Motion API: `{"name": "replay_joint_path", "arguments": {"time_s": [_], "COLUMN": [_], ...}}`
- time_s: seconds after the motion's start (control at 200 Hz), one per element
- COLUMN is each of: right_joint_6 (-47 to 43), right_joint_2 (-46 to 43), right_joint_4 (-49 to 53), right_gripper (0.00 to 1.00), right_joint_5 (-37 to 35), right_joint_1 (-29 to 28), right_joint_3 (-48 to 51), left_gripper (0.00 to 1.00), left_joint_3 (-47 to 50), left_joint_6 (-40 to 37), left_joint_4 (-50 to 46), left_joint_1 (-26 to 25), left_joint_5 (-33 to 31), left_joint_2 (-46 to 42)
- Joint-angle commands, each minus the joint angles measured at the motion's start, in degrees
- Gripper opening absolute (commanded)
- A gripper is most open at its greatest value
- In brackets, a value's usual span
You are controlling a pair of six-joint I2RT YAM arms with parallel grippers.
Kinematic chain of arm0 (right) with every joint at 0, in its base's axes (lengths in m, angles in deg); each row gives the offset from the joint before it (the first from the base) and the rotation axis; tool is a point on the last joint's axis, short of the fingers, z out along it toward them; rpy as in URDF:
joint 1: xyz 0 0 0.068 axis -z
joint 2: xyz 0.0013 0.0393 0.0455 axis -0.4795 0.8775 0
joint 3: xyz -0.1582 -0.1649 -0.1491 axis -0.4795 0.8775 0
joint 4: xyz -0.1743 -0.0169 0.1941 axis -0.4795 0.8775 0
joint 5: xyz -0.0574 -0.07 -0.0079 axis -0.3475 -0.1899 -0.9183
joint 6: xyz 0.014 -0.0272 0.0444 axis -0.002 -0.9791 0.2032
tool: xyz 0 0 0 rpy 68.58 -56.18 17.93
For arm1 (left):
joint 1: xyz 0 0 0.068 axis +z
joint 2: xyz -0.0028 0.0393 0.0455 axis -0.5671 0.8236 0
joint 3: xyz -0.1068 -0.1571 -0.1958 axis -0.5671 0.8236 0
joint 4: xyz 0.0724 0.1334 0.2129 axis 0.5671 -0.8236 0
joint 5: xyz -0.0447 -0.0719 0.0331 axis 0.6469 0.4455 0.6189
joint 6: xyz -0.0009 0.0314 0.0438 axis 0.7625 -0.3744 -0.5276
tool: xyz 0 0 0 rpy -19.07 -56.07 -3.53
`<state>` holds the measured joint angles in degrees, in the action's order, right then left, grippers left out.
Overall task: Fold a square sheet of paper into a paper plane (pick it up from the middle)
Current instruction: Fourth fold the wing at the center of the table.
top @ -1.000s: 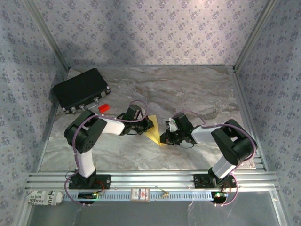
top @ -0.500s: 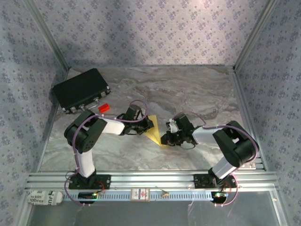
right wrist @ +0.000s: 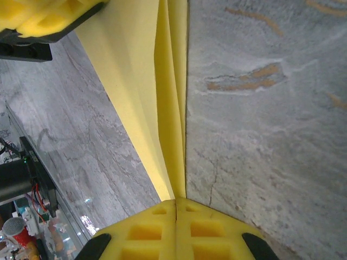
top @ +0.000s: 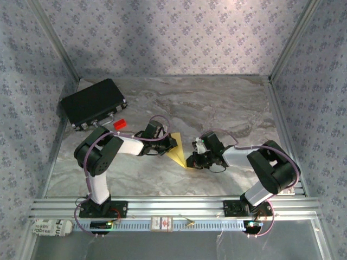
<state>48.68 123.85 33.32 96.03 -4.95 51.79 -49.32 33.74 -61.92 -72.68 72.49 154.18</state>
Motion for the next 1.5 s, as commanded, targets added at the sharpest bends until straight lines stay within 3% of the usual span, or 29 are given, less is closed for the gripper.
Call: {"name": "replay_joint_path", "arguments": {"time_s": [0.0,0.13,0.235,0.405,0.61,0.875,1.204,1.499], "right_joint_6": [-0.5,-0.6,-2.6,-3.1,-2.9,-2.1,1.0,1.8], "right_joint_2": [0.6,-0.1,-1.5,-1.3,-2.2,-7.3,1.8,8.0], "right_joint_4": [5.4,5.8,6.9,7.0,7.5,10.2,5.9,4.7], "right_gripper": [0.02,0.11,0.11,0.02,0.10,0.09,0.04,0.03], "right_joint_5": [0.3,0.6,0.3,0.9,0.6,-2.3,-1.8,-3.1], "right_joint_1": [0.0,0.0,-0.1,-0.1,-0.1,2.3,-0.9,-2.9], "right_joint_3": [1.6,1.3,1.3,1.9,1.1,-4.2,-14.4,-16.9], "left_gripper": [0.05,0.05,0.05,0.05,0.05,0.05,0.05,0.05], "left_joint_3": [1.2,1.3,1.4,1.7,1.8,2.0,2.2,2.1], "left_joint_6": [-0.1,-0.1,0.0,0.1,0.1,-0.5,-0.4,-0.5], "left_joint_4": [-1.8,-1.7,-1.7,-1.4,-1.2,-1.8,-1.4,-1.4], "left_joint_1": [0.1,0.0,0.1,0.0,-0.1,-0.3,-0.5,-0.4], "left_joint_5": [-1.7,-1.8,-1.8,-1.8,-1.7,-1.7,-1.6,-1.5], "left_joint_2": [1.2,0.9,0.8,0.8,0.8,0.3,0.7,0.6]}}
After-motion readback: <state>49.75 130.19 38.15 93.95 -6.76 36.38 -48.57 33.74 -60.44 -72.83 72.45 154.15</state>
